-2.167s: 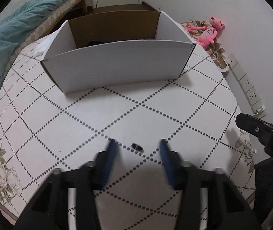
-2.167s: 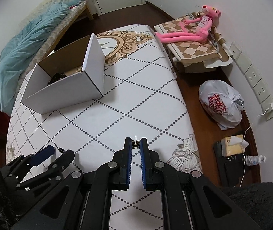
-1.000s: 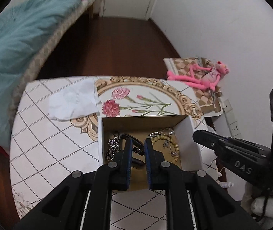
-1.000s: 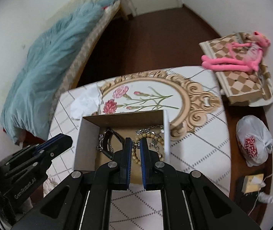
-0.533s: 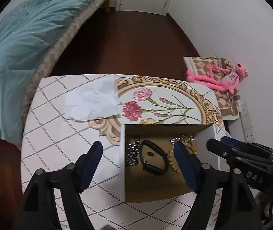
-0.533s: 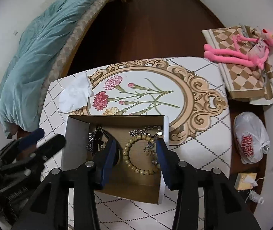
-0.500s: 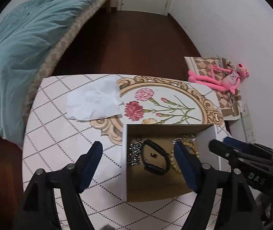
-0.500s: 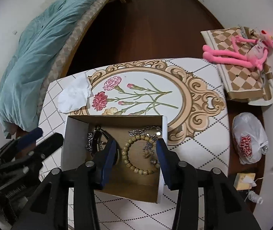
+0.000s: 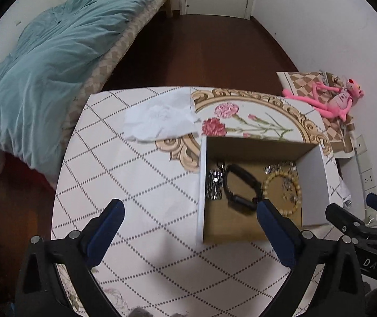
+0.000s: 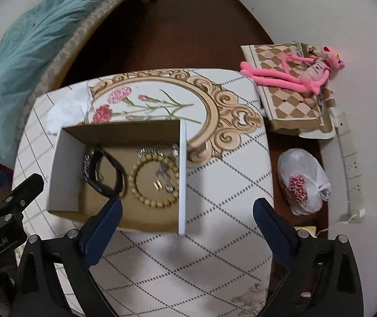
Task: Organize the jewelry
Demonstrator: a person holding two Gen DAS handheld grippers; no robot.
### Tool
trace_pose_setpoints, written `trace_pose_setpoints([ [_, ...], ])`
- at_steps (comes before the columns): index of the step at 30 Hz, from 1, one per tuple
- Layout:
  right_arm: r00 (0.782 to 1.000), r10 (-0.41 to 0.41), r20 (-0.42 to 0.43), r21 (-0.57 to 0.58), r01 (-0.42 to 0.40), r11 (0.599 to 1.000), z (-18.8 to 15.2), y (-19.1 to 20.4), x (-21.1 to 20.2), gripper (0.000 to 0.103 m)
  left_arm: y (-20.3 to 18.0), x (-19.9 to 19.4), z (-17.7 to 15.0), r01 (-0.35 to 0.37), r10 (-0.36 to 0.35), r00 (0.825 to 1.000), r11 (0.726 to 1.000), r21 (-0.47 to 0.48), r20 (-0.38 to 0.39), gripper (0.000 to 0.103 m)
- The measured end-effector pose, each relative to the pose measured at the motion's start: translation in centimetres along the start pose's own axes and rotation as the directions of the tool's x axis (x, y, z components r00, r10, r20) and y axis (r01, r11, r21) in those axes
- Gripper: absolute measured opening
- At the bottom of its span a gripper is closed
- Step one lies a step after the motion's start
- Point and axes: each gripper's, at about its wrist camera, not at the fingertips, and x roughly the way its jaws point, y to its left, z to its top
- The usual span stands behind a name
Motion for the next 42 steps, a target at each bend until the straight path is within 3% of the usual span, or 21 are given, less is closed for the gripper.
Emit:
trace_pose_setpoints([
  [9, 0.998, -0.011, 0.058, 0.037, 0.009, 0.999, -2.6, -0.4, -3.4, 0.101, -0.5, -4.9, -2.4, -0.009, 0.008, 0.999, 1.000, 0.007, 0.053, 0.102],
  [17, 0.986, -0.023, 0.166, 0.031, 0.018, 0.999, -5.8, -0.5, -10.4, 0.101, -0.8, -12.0, -4.8, -0.016, 0.016, 0.986, 1.000, -0.007, 0.167, 0.102],
  [30, 0.927, -0.061, 0.370, 0.041, 0.049, 0.998, -11.1, -0.8, -23.2, 0.103, -1.2, -21.9, -8.0, 0.008, -0.008, 0.955, 1.000, 0.000, 0.296, 0.102],
  [37, 0.891, -0.085, 0.446, 0.037, 0.076, 0.996, -13.0, -0.3, -27.7, 0.103, -1.0, -25.2, -9.2, 0.002, -0.003, 0.940, 1.000, 0.005, 0.342, 0.102],
  [42, 0.883, -0.079, 0.463, 0.032, 0.072, 0.997, -13.9, 0.1, -29.2, 0.103, -0.8, -26.5, -9.7, -0.007, 0.005, 0.933, 1.000, 0.005, 0.359, 0.102],
])
